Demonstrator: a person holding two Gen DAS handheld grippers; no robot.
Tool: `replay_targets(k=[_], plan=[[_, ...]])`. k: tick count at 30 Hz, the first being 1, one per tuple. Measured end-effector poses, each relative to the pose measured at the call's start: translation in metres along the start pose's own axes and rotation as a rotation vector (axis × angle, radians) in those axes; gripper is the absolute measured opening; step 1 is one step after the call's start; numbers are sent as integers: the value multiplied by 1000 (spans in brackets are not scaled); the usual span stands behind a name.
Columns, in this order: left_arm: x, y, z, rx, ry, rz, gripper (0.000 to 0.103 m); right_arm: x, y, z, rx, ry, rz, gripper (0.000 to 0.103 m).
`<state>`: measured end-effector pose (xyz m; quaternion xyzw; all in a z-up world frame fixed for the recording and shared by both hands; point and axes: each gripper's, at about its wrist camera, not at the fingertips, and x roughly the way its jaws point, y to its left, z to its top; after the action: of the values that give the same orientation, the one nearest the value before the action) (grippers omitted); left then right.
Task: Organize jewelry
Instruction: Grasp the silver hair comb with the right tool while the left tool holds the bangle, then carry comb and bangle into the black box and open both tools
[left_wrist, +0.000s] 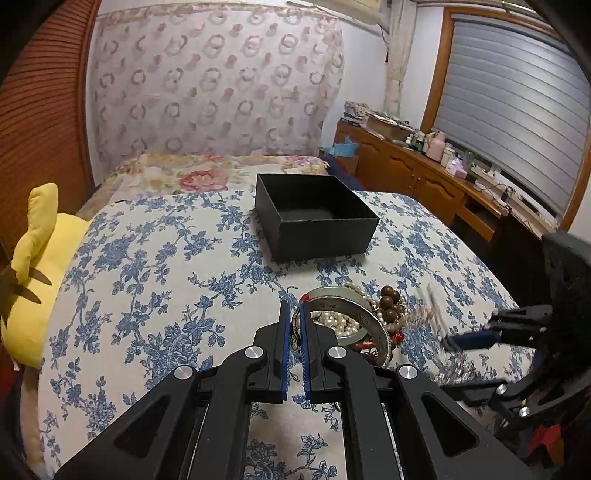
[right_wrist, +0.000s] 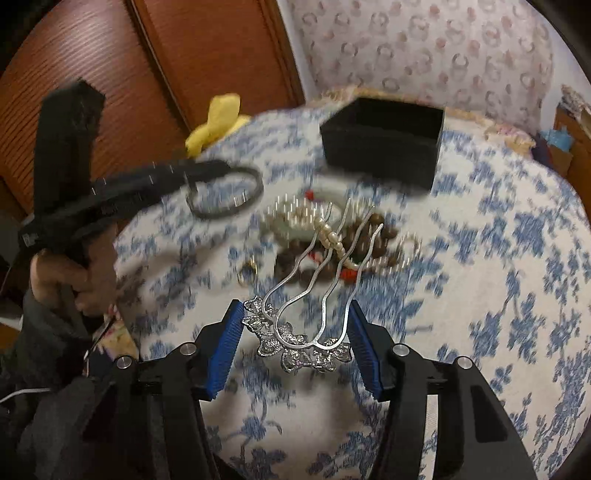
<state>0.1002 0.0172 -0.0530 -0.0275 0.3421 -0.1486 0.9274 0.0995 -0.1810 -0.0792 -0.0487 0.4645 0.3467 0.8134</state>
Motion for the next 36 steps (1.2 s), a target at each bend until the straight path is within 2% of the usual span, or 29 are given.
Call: replay_targets(k=[4, 9, 13, 21, 25, 29, 36], plan=[[0, -1, 0, 0, -2, -3, 4, 7, 1, -11, -2, 82, 10, 59], [0, -2, -1, 4, -1, -4, 4, 11, 12, -17, -78, 131, -48, 59], [-1, -4, -1, 11, -1, -2, 4, 12, 5, -21, -110, 176, -91, 59], [-1, -2, 1, 7, -6, -1, 4, -1, -7, -34, -114, 218, -60, 60], [-1, -4, 2, 8, -8, -2, 4, -6, -5, -36, -125, 214, -61, 59], [-3, -8, 6, 14, -14, -3, 4, -20, -2, -35, -132, 174, -81, 59], [-2, -15, 17, 24, -34, -8, 4, -30, -11, -13, -130, 97, -130, 59]])
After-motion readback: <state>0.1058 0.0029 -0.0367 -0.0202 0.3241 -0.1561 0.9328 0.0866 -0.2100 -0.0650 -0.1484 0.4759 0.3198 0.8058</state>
